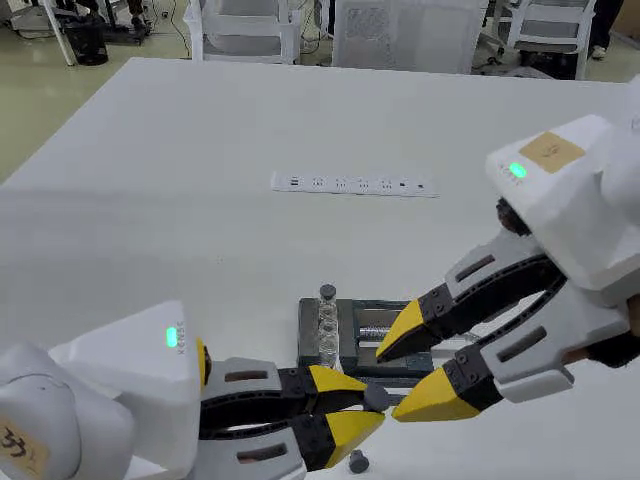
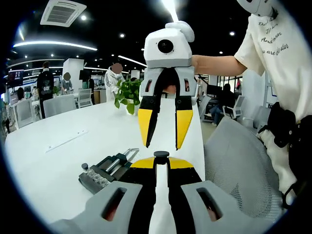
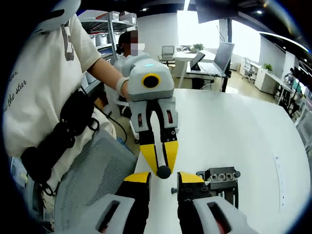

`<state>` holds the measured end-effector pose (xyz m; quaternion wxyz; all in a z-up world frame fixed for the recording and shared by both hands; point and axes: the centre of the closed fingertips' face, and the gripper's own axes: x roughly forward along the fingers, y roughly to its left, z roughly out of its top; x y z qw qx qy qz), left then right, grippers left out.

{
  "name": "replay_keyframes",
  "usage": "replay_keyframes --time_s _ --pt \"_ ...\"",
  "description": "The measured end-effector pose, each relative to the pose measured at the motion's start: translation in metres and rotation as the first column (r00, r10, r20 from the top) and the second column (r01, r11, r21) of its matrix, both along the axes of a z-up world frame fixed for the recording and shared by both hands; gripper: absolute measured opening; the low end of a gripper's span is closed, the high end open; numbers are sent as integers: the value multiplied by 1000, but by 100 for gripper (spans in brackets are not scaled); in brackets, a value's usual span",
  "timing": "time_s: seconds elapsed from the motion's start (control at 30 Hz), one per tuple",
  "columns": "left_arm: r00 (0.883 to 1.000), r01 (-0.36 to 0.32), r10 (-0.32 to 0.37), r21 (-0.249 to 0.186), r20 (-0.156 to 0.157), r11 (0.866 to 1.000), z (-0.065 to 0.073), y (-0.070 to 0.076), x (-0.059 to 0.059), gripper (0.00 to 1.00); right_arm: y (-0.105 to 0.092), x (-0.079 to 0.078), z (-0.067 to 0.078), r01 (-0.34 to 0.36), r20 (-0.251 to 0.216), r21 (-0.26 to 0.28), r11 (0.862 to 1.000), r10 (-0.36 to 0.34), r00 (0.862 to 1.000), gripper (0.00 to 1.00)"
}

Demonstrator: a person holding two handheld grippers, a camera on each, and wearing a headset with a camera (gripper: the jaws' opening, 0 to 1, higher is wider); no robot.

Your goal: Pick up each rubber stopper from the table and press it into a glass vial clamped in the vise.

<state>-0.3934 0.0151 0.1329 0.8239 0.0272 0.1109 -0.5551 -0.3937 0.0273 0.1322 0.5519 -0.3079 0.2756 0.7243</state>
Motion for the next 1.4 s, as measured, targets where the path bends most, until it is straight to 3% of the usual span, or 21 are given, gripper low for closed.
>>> replay_keyframes --time_s 0.23,0.57,0.77,0.97,1.1,1.27,1.4 --pt "1000 7 -7 1 -6 1000 -2 -2 -2 4 4 -6 -3 -60 54 -21 998 61 997 10" --pt "1000 17 -17 13 -12 1000 -5 -5 -5 4 -1 -4 -10 -111 84 -83 990 118 989 8" --pt "999 37 -36 27 -12 999 -8 -8 -9 4 -2 -11 -14 -148 94 -132 980 161 982 8" --pt "999 33 -32 23 -23 999 -10 -8 -10 4 -2 -15 -16 -159 101 -143 977 174 980 8" --pt "999 34 -33 15 -41 999 -12 -7 -12 4 -2 -19 -20 -200 137 -174 964 225 965 8" --pt "999 34 -33 22 -40 999 -15 -6 -12 4 -5 -16 -23 -206 146 -196 959 237 961 9" --pt "999 32 -31 21 -36 999 -15 -6 -12 4 -3 -16 -20 -194 117 -179 965 216 969 8"
